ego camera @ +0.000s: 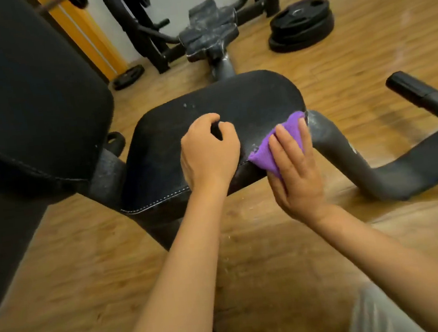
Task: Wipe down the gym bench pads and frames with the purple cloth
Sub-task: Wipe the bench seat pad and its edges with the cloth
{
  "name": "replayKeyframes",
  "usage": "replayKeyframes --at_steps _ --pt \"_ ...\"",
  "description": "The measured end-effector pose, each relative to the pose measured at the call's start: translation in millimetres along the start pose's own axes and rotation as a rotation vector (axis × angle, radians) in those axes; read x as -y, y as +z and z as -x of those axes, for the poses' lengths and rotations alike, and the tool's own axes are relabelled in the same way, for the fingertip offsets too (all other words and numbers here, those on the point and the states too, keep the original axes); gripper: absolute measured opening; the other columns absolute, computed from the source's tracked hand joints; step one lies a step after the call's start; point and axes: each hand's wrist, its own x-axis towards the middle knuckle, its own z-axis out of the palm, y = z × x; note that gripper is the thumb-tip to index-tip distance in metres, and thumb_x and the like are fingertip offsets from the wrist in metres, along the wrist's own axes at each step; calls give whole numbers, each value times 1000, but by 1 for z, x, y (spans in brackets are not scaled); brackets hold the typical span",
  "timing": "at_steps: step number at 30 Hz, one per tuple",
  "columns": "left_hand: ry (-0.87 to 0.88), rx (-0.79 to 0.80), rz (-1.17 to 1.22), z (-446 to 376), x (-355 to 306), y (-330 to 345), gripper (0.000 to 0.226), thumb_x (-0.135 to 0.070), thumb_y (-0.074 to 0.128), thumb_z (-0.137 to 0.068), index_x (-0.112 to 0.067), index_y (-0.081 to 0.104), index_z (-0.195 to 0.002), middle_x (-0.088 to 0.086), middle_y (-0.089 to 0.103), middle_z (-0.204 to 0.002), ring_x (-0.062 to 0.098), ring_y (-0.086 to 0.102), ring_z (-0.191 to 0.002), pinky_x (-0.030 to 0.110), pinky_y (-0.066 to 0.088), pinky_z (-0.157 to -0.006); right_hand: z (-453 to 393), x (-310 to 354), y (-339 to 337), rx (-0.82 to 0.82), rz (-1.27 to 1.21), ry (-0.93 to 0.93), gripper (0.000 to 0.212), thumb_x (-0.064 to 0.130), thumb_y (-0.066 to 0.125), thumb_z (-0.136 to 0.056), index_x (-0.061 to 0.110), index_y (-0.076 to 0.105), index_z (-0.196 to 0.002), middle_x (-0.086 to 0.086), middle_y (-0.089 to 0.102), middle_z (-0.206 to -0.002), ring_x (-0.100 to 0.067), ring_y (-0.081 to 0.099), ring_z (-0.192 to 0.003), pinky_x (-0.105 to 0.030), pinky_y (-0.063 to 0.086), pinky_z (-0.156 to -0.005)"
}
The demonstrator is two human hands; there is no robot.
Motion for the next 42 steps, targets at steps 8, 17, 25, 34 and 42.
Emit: replayKeyframes --at_steps 8,17,25,34,42 --pt "551 -169 -38 48 47 -41 25 -12 54 -92 -7 70 -111 6 68 -117 13 61 -113 41 36 -112 2 51 30 27 -12 -82 50 16 40 -99 3 27 -146 -8 18 -157 -39 9 -145 -55 12 -117" --pt "309 -102 -182 70 137 -58 49 -27 32 -99 -13 33 -147 3 33 -153 16 14 -148 43 5 -122 3 6 1 127 234 -396 63 11 54 -91 10 27 -147 1 9 -160 -32 13 -146 -44 14 -119" --pt "365 -59 -149 67 144 -64 47 -26 32 -100 -17 33 -146 1 35 -151 12 15 -147 36 4 -122 -10 59 23 107 209 -177 47 14 46 -98 1 35 -142 -7 18 -157 -37 9 -145 -51 11 -117" --pt "454 27 -123 65 161 -89 46 -15 35 -99 -3 40 -143 10 39 -150 19 27 -144 35 22 -119 -37 52 6 392 407 -696 46 7 33 -99 6 33 -146 -7 20 -156 -30 17 -144 -44 12 -120" --pt "445 15 -94 68 167 -93 48 -16 33 -100 1 34 -145 9 32 -152 13 19 -145 21 14 -119 -36 41 -9 400 454 -650 57 14 53 -95 5 31 -146 -10 23 -156 -36 17 -144 -49 17 -118"
